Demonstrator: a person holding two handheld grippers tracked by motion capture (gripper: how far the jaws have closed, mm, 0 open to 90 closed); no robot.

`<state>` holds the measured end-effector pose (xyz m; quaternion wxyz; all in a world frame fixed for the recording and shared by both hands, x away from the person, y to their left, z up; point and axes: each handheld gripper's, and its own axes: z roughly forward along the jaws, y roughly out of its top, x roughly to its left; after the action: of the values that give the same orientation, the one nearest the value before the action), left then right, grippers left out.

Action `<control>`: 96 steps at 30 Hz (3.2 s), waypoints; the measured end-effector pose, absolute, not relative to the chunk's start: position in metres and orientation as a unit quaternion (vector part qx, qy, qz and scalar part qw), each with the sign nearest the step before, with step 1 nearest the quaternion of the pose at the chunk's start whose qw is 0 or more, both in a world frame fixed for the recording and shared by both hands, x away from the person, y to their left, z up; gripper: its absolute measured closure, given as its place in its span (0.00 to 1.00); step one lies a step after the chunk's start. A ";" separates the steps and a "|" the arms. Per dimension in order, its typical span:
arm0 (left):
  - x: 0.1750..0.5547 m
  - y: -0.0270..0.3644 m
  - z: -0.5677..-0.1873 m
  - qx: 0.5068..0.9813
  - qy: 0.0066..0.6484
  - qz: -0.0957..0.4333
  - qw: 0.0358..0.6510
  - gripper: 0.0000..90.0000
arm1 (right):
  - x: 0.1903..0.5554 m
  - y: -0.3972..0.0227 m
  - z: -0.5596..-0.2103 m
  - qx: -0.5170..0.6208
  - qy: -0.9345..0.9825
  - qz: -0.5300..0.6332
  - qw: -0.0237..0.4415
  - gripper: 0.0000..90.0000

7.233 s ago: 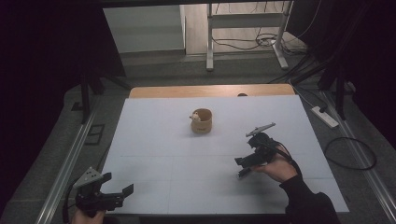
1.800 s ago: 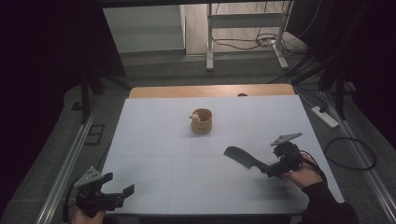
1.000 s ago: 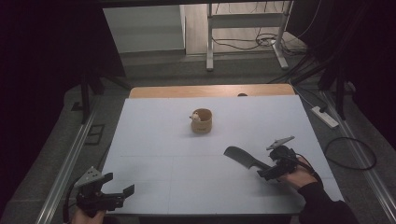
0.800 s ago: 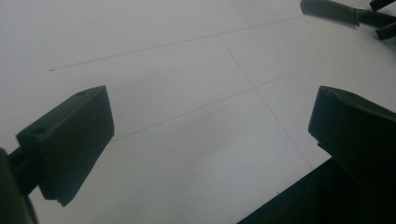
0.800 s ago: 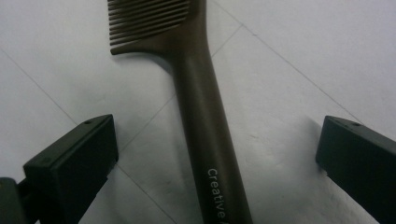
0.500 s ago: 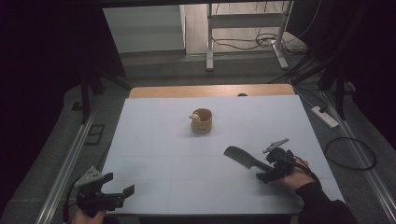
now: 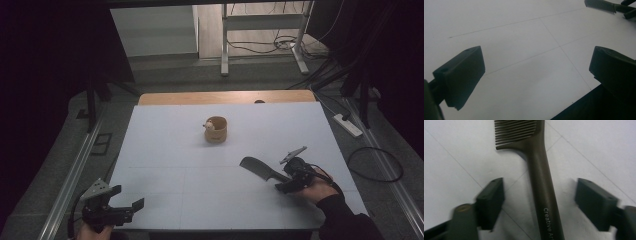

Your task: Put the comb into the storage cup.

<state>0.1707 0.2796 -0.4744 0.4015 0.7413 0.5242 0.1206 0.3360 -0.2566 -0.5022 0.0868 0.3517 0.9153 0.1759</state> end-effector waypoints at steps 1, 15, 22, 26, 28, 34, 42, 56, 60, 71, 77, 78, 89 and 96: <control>0.171 0.279 -0.474 0.743 0.523 0.121 0.400 0.01 | 0.337 -0.258 -0.500 0.351 0.916 0.176 0.087 0.44; 0.175 0.277 -0.474 0.754 0.518 0.111 0.389 0.00 | 0.338 -0.255 -0.497 0.336 0.921 0.181 0.073 0.81; 0.177 0.277 -0.468 0.747 0.509 0.114 0.412 0.00 | 0.339 -0.260 -0.494 0.353 0.910 0.204 0.071 0.81; 0.183 0.274 -0.464 0.755 0.491 0.118 0.419 0.00 | 0.337 -0.263 -0.488 0.352 0.904 0.230 0.074 0.81; 0.185 0.272 -0.463 0.759 0.485 0.116 0.419 0.00 | 0.336 -0.263 -0.487 0.350 0.903 0.237 0.073 0.81; 0.198 0.262 -0.461 0.770 0.463 0.108 0.426 0.00 | 0.331 -0.264 -0.479 0.334 0.901 0.264 0.086 0.81; 0.216 0.254 -0.453 0.763 0.436 0.128 0.460 0.00 | 0.327 -0.264 -0.473 0.323 0.896 0.291 0.093 0.81; 0.249 0.234 -0.445 0.768 0.435 0.118 0.455 0.00 | 0.321 -0.262 -0.462 0.308 0.888 0.323 0.111 0.81; 0.259 0.226 -0.443 0.771 0.430 0.109 0.457 0.00 | 0.318 -0.262 -0.459 0.304 0.885 0.333 0.114 0.81; 0.273 0.216 -0.440 0.771 0.427 0.105 0.461 0.00 | 0.314 -0.259 -0.455 0.290 0.885 0.347 0.114 0.81; 0.283 0.208 -0.436 0.774 0.419 0.103 0.464 0.00 | 0.312 -0.257 -0.451 0.284 0.880 0.361 0.122 0.81; 0.284 0.206 -0.435 0.774 0.418 0.103 0.464 0.00 | 0.312 -0.257 -0.451 0.282 0.880 0.363 0.124 0.81; 0.299 0.188 -0.431 0.786 0.398 0.096 0.464 0.00 | 0.310 -0.253 -0.449 0.273 0.880 0.366 0.132 0.81; 0.306 0.179 -0.429 0.790 0.388 0.087 0.467 0.00 | 0.308 -0.252 -0.447 0.270 0.878 0.370 0.138 0.81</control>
<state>0.3061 0.1789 -0.4290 0.4666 0.7900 0.3882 0.0871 0.3081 -0.2516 -0.4472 0.1376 0.2705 0.8780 0.3702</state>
